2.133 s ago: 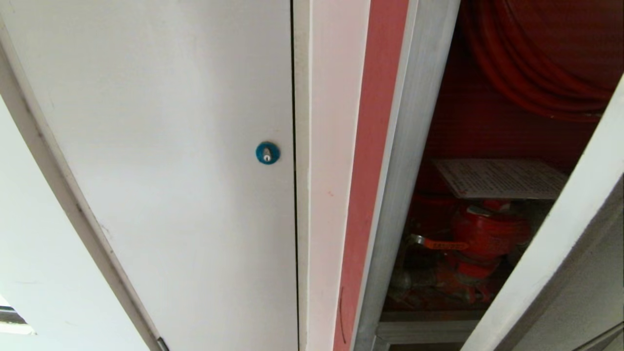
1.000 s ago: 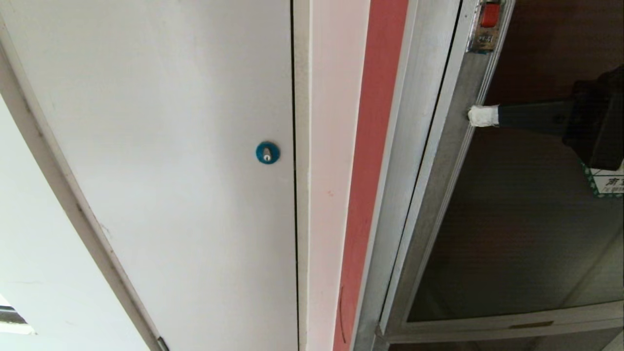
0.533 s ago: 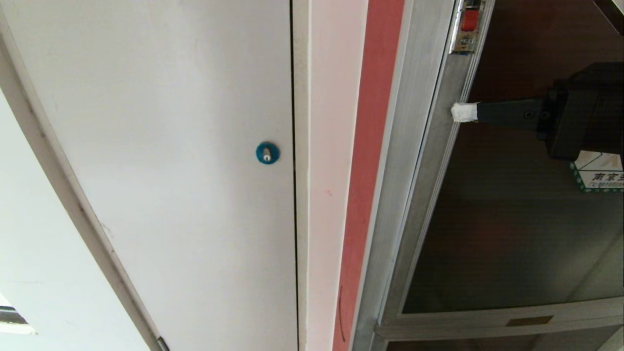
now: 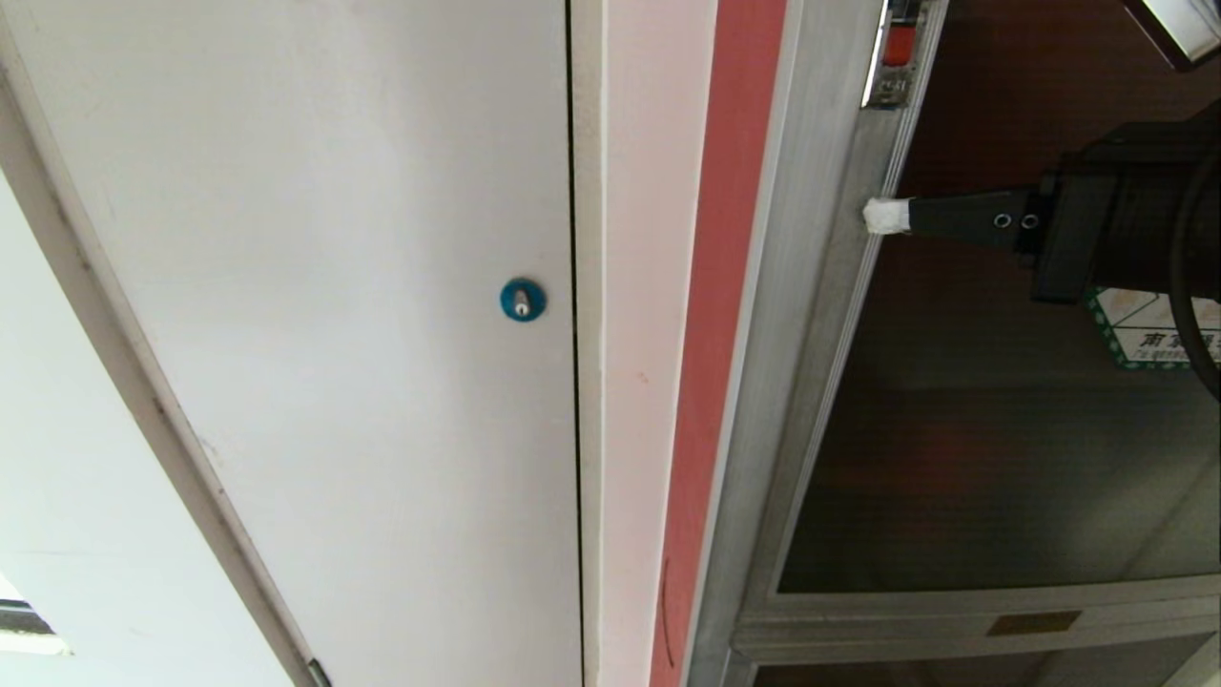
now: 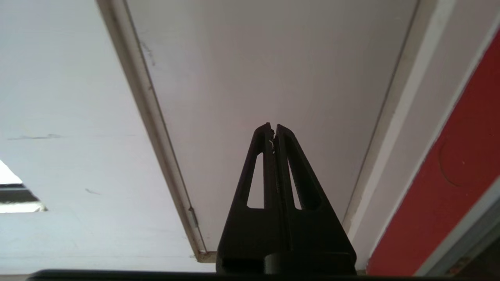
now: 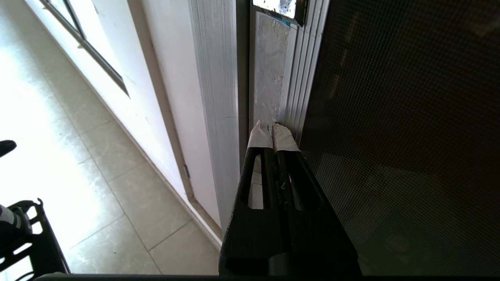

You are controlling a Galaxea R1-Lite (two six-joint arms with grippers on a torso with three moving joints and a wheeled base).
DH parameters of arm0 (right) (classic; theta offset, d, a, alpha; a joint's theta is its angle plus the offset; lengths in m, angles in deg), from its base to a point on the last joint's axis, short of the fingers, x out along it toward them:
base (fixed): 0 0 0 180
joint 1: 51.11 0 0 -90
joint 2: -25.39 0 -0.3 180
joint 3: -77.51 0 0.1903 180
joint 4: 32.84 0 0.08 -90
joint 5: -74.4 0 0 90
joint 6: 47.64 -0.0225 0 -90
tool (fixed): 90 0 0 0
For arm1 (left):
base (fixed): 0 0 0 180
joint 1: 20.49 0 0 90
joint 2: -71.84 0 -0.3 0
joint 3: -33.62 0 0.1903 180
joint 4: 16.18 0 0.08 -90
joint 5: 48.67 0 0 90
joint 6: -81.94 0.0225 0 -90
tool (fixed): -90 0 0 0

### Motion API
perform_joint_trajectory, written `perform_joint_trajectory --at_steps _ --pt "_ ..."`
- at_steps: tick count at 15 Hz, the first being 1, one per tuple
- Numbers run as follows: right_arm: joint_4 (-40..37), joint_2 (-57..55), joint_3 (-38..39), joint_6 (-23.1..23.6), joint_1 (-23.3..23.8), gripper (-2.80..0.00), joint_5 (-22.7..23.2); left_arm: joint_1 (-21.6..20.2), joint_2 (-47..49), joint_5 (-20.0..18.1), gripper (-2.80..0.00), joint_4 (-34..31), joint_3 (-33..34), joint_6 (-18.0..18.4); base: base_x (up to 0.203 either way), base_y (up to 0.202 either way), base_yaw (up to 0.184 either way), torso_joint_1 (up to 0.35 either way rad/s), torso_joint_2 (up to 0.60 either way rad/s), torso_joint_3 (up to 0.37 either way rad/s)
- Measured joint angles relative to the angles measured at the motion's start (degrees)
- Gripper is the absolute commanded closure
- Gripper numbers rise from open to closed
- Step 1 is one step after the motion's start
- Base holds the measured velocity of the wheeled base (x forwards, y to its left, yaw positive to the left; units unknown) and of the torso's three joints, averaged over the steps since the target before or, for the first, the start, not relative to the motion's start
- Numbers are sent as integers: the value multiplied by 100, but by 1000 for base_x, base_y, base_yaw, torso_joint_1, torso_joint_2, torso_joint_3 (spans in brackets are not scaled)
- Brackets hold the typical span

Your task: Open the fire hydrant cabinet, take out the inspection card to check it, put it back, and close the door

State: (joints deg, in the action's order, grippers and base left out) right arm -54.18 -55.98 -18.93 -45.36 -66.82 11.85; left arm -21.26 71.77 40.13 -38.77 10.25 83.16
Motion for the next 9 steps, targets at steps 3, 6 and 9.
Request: perform_joint_trajectory --at_steps 3,6,9 --pt "-10 -24 -30 -2 -2 0 -21 4 0 0 0 -1 0 0 0 0 0 0 0 0" --pt "-54 46 -17 -14 -4 0 -28 2 0 0 0 -1 0 1 0 0 0 0 0 0" --pt "-71 213 64 -109 -91 0 -48 2 0 -4 0 -2 0 -1 0 0 0 0 0 0"
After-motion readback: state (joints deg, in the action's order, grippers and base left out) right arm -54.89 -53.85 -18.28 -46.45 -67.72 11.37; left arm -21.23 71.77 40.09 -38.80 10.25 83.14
